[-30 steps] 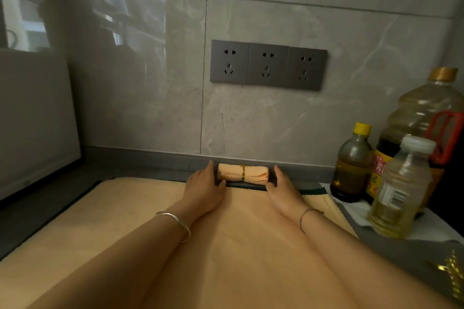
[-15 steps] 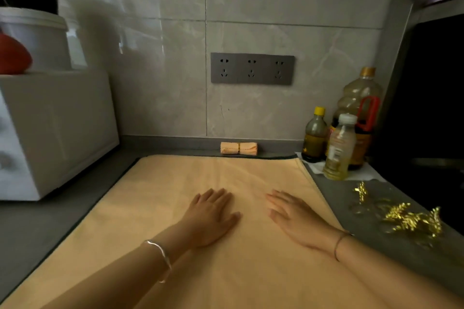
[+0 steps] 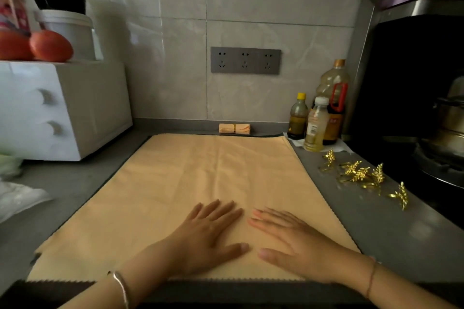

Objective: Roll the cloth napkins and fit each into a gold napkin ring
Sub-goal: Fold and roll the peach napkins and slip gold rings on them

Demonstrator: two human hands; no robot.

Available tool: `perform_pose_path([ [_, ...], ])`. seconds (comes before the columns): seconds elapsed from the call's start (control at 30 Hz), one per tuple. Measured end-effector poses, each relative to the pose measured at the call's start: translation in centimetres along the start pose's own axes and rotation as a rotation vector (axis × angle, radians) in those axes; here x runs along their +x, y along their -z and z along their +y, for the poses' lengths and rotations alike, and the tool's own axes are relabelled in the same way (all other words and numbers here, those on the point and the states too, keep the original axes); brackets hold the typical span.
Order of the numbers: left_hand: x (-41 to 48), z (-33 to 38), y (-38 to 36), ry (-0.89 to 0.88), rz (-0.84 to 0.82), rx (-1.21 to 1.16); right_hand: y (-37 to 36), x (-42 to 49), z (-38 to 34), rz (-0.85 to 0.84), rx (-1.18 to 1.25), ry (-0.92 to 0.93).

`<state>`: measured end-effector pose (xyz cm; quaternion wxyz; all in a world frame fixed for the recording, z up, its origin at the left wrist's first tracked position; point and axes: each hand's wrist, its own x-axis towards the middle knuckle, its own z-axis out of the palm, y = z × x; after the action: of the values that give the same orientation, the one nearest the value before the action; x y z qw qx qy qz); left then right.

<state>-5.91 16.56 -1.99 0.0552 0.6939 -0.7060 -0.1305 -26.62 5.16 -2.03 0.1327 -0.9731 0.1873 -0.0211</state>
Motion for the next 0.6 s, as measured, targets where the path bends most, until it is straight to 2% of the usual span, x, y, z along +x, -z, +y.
perform_pose_path([
  [0.33, -2.7, 0.6, -0.7, -0.071, 0.031, 0.074, -0.5, -3.5, -1.2, 0.08, 0.031, 0.018],
  [0.6, -3.9, 1.1, -0.5, -0.089, 0.066, 0.012, -0.8, -4.4, -2.1, 0.139, 0.017, 0.016],
])
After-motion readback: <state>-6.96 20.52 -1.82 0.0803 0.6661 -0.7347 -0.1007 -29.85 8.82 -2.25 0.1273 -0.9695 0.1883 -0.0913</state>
